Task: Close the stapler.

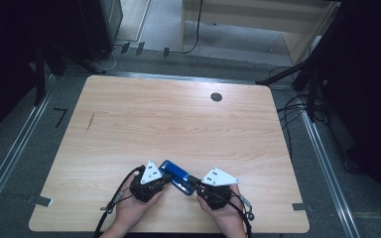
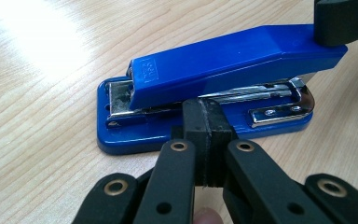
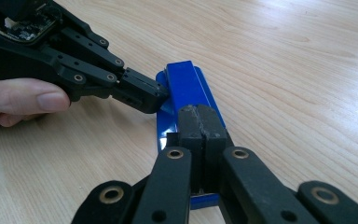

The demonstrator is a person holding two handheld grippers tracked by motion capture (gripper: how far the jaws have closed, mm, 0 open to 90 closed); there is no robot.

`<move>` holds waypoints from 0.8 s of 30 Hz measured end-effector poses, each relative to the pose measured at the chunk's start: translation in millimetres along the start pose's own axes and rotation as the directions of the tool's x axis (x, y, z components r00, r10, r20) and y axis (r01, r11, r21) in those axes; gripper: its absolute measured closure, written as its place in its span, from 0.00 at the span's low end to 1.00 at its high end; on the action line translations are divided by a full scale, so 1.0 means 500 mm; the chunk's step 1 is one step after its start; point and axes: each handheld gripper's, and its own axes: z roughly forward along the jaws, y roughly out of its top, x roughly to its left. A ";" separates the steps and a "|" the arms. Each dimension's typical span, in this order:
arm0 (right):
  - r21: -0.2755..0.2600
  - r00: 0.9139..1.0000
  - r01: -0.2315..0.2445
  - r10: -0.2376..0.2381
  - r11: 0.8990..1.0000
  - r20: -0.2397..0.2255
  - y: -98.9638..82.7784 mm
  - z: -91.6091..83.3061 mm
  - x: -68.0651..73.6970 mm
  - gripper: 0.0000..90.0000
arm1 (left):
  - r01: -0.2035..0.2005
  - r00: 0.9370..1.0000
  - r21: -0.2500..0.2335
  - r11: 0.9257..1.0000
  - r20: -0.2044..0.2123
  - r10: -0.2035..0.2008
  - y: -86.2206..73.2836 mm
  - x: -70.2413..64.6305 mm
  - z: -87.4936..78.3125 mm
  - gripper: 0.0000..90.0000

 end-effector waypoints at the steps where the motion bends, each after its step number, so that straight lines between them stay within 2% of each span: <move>1: 0.000 1.000 0.000 0.000 1.000 0.008 0.000 0.000 0.000 1.00 | 0.000 1.000 0.000 1.000 -0.001 0.000 0.000 0.000 0.000 1.00; 12: 0.005 1.000 -0.001 0.001 1.000 0.024 -0.007 -0.002 -0.002 1.00 | 0.005 1.000 0.002 1.000 0.000 -0.005 -0.001 0.002 -0.001 1.00; 15: 0.028 0.999 0.005 -0.006 1.000 0.039 -0.001 -0.003 0.003 1.00 | 0.007 1.000 0.001 1.000 0.002 -0.007 0.000 0.002 -0.001 1.00; 17: 0.003 0.999 -0.017 0.017 1.000 0.038 0.005 -0.007 0.006 1.00 | 0.007 1.000 0.003 1.000 0.000 -0.007 0.000 0.002 -0.001 1.00; 19: -0.001 0.999 -0.014 0.014 1.000 0.036 0.009 -0.009 0.006 1.00 | 0.007 1.000 0.001 1.000 0.002 -0.007 0.000 0.002 -0.001 1.00; 20: 0.004 0.999 0.004 -0.004 1.000 0.048 0.010 -0.009 0.010 1.00 | 0.007 1.000 0.001 1.000 0.003 -0.007 -0.001 0.002 -0.001 1.00; 24: -0.001 0.999 0.001 -0.001 1.000 0.050 0.009 -0.009 0.013 1.00 | 0.006 1.000 0.003 1.000 0.000 -0.006 0.000 0.002 -0.001 1.00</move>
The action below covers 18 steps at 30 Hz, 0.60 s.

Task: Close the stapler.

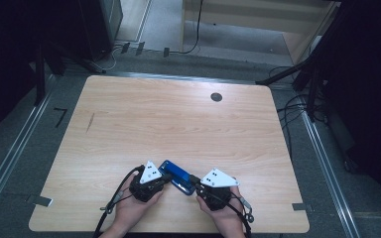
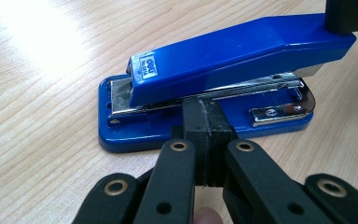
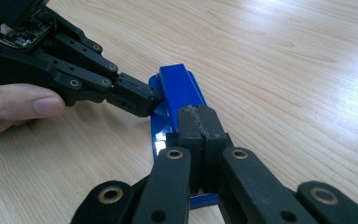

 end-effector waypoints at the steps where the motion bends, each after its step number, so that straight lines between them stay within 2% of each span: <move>1: -0.006 1.000 -0.004 0.004 1.000 -0.001 0.000 -0.001 0.001 1.00 | 0.000 1.000 0.000 1.000 0.000 0.000 0.000 0.000 0.000 1.00; 10: -0.022 0.999 -0.035 0.034 0.999 -0.015 -0.011 -0.010 0.015 1.00 | 0.008 1.000 -0.039 0.999 -0.001 -0.008 -0.008 0.001 -0.012 1.00; 13: -0.018 0.999 -0.039 0.039 0.999 -0.023 -0.016 -0.010 0.024 1.00 | 0.021 1.000 -0.047 0.999 -0.009 -0.021 -0.012 0.005 -0.022 1.00; 14: -0.017 0.999 -0.037 0.037 0.999 -0.023 -0.018 -0.009 0.026 1.00 | 0.021 0.999 -0.047 0.999 -0.024 -0.022 -0.016 0.007 -0.029 1.00; 15: -0.010 0.999 -0.041 0.041 0.999 -0.027 -0.025 -0.007 0.031 1.00 | 0.045 0.999 -0.064 0.997 -0.024 -0.047 -0.024 0.014 -0.040 0.95; 16: -0.010 0.999 -0.041 0.041 0.999 -0.027 -0.025 -0.007 0.031 1.00 | 0.045 0.999 -0.064 0.997 -0.024 -0.047 -0.024 0.014 -0.040 0.90; 17: -0.003 0.999 -0.045 0.045 0.999 -0.027 -0.031 -0.005 0.032 1.00 | 0.079 0.996 -0.090 0.993 -0.028 -0.082 -0.036 0.024 -0.057 0.84; 18: -0.003 0.999 -0.045 0.045 0.999 -0.027 -0.031 -0.005 0.032 1.00 | 0.079 0.996 -0.090 0.993 -0.028 -0.082 -0.036 0.024 -0.057 0.81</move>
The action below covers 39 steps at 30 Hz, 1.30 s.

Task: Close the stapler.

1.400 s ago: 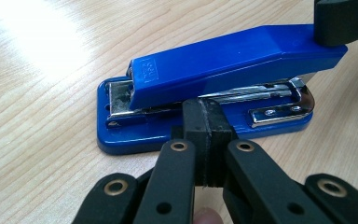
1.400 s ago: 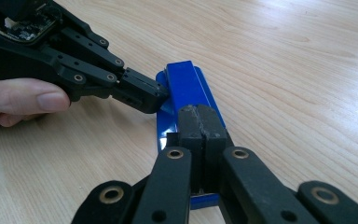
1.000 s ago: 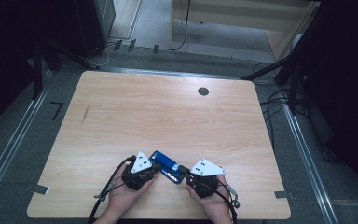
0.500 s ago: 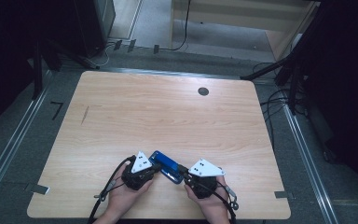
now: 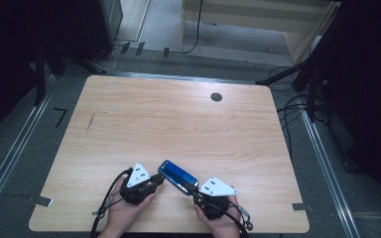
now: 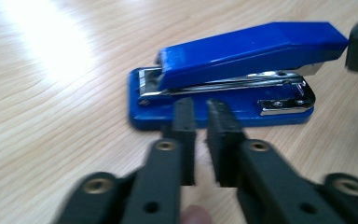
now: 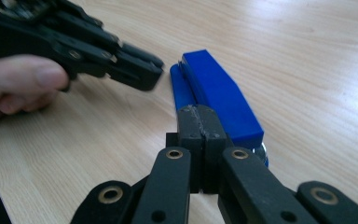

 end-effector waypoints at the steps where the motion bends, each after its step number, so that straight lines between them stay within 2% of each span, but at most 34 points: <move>1: 0.001 1.000 -0.003 0.003 1.000 -0.001 -0.003 0.001 0.000 1.00 | 0.010 1.000 -0.011 1.000 -0.002 -0.010 -0.004 0.006 -0.011 0.81; 3: 0.006 1.000 -0.008 0.008 1.000 0.003 -0.007 0.003 -0.001 1.00 | 0.020 1.000 -0.030 0.999 -0.013 -0.020 -0.009 0.014 -0.026 0.73; 4: 0.008 1.000 -0.009 0.009 1.000 0.007 -0.010 0.007 -0.002 1.00 | 0.022 0.999 -0.055 0.998 -0.037 -0.024 -0.013 0.024 -0.044 0.63; 6: 0.011 1.000 -0.010 0.010 1.000 0.008 -0.011 0.008 -0.003 1.00 | 0.030 0.998 -0.069 0.997 -0.045 -0.033 -0.015 0.028 -0.053 0.59; 7: 0.009 1.000 -0.011 0.011 1.000 0.009 -0.012 0.009 -0.005 1.00 | 0.034 0.998 -0.078 0.996 -0.052 -0.038 -0.017 0.033 -0.062 0.52; 8: 0.009 1.000 -0.012 0.012 1.000 0.010 -0.013 0.010 -0.005 1.00 | 0.027 0.996 -0.082 0.996 -0.082 -0.034 -0.023 0.042 -0.077 0.49; 9: 0.009 1.000 -0.012 0.012 1.000 0.010 -0.013 0.010 -0.005 1.00 | 0.027 0.996 -0.082 0.996 -0.082 -0.034 -0.023 0.042 -0.077 0.44; 10: 0.011 1.000 -0.012 0.012 1.000 0.009 -0.013 0.010 -0.006 1.00 | 0.021 0.992 -0.079 0.997 -0.125 -0.031 -0.032 0.053 -0.089 0.39; 15: 0.012 1.000 -0.006 0.006 1.000 0.009 -0.013 0.012 -0.006 1.00 | 0.051 0.986 -0.084 0.995 -0.155 -0.064 -0.048 0.076 -0.116 0.29; 16: 0.013 1.000 -0.005 0.005 1.000 0.009 -0.013 0.012 -0.006 1.00 | 0.062 0.981 -0.093 0.994 -0.175 -0.078 -0.055 0.091 -0.136 0.27; 17: 0.013 1.000 -0.005 0.005 1.000 0.009 -0.013 0.012 -0.006 1.00 | 0.062 0.981 -0.093 0.994 -0.175 -0.078 -0.055 0.091 -0.136 0.25; 18: 0.015 1.000 -0.002 0.002 1.000 0.006 -0.014 0.014 -0.007 1.00 | 0.070 0.975 -0.093 0.993 -0.204 -0.088 -0.058 0.103 -0.152 0.22; 19: 0.015 1.000 -0.002 0.002 1.000 0.006 -0.014 0.014 -0.007 1.00 | 0.070 0.975 -0.093 0.993 -0.204 -0.088 -0.058 0.103 -0.152 0.19; 20: 0.017 1.000 -0.002 0.002 1.000 0.006 -0.014 0.015 -0.007 1.00 | 0.080 0.968 -0.092 0.992 -0.232 -0.100 -0.062 0.112 -0.161 0.19; 23: 0.023 1.000 -0.002 0.002 1.000 0.006 -0.016 0.018 -0.007 1.00 | 0.106 0.960 -0.098 0.989 -0.250 -0.128 -0.074 0.137 -0.186 0.16; 27: 0.025 1.000 0.002 -0.003 1.000 0.010 -0.017 0.020 -0.006 1.00 | 0.125 0.955 -0.115 0.986 -0.257 -0.151 -0.088 0.164 -0.214 0.14; 28: 0.024 1.000 0.001 -0.001 1.000 0.012 -0.017 0.021 -0.008 1.00 | 0.133 0.951 -0.128 0.983 -0.262 -0.163 -0.094 0.176 -0.227 0.12; 32: 0.022 1.000 -0.005 0.005 1.000 0.016 -0.017 0.021 -0.011 1.00 | 0.152 0.948 -0.139 0.978 -0.259 -0.185 -0.099 0.191 -0.236 0.12; 34: 0.022 1.000 -0.008 0.008 1.000 0.019 -0.017 0.021 -0.014 1.00 | 0.151 0.944 -0.135 0.979 -0.273 -0.183 -0.103 0.201 -0.237 0.12; 37: 0.021 1.000 -0.009 0.009 1.000 0.022 -0.018 0.022 -0.016 1.00 | 0.158 0.942 -0.134 0.978 -0.276 -0.190 -0.104 0.206 -0.238 0.12; 38: 0.020 1.000 -0.008 0.007 1.000 0.029 -0.018 0.024 -0.020 1.00 | 0.163 0.939 -0.135 0.977 -0.284 -0.195 -0.105 0.209 -0.239 0.12; 39: 0.020 1.000 -0.008 0.007 1.000 0.029 -0.018 0.024 -0.020 1.00 | 0.163 0.939 -0.135 0.977 -0.284 -0.195 -0.105 0.209 -0.239 0.12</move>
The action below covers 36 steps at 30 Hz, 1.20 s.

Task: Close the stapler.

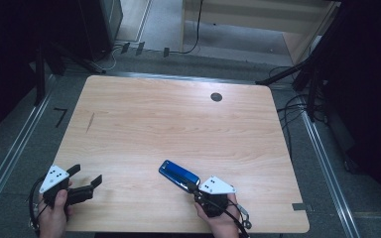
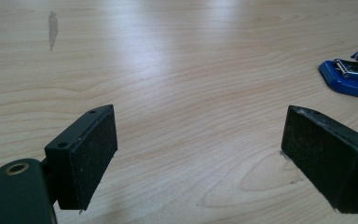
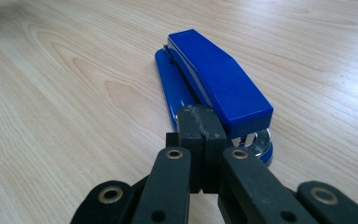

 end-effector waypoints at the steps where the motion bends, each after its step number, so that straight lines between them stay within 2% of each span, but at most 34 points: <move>1: 0.003 1.000 0.000 0.000 1.000 0.001 0.000 0.001 -0.001 1.00 | 0.007 1.000 0.002 1.000 -0.006 -0.007 -0.001 0.002 0.001 0.12; 5: -0.003 1.000 -0.021 0.021 1.000 0.012 0.000 0.005 -0.013 1.00 | 0.008 1.000 0.014 1.000 -0.014 -0.008 -0.003 0.004 0.007 0.13; 18: -0.002 0.999 -0.017 0.017 1.000 0.042 0.006 0.025 -0.034 1.00 | 0.000 1.000 0.029 1.000 -0.008 0.000 -0.004 0.003 0.012 0.14; 23: -0.008 0.998 -0.040 0.040 0.999 0.048 0.010 0.030 -0.050 1.00 | -0.001 1.000 0.034 0.999 -0.008 0.001 -0.004 0.003 0.013 0.15; 28: 0.000 0.997 -0.035 0.035 0.999 0.067 0.010 0.040 -0.061 1.00 | 0.002 1.000 0.033 0.999 -0.007 -0.001 -0.004 0.003 0.013 0.15; 31: -0.005 0.995 -0.063 0.063 0.998 0.071 0.010 0.045 -0.072 1.00 | -0.002 1.000 0.037 0.999 -0.006 0.002 -0.004 0.003 0.013 0.15; 36: -0.010 0.995 -0.071 0.072 0.997 0.073 0.013 0.048 -0.080 1.00 | -0.001 1.000 0.032 0.999 -0.004 0.001 -0.004 0.003 0.013 0.15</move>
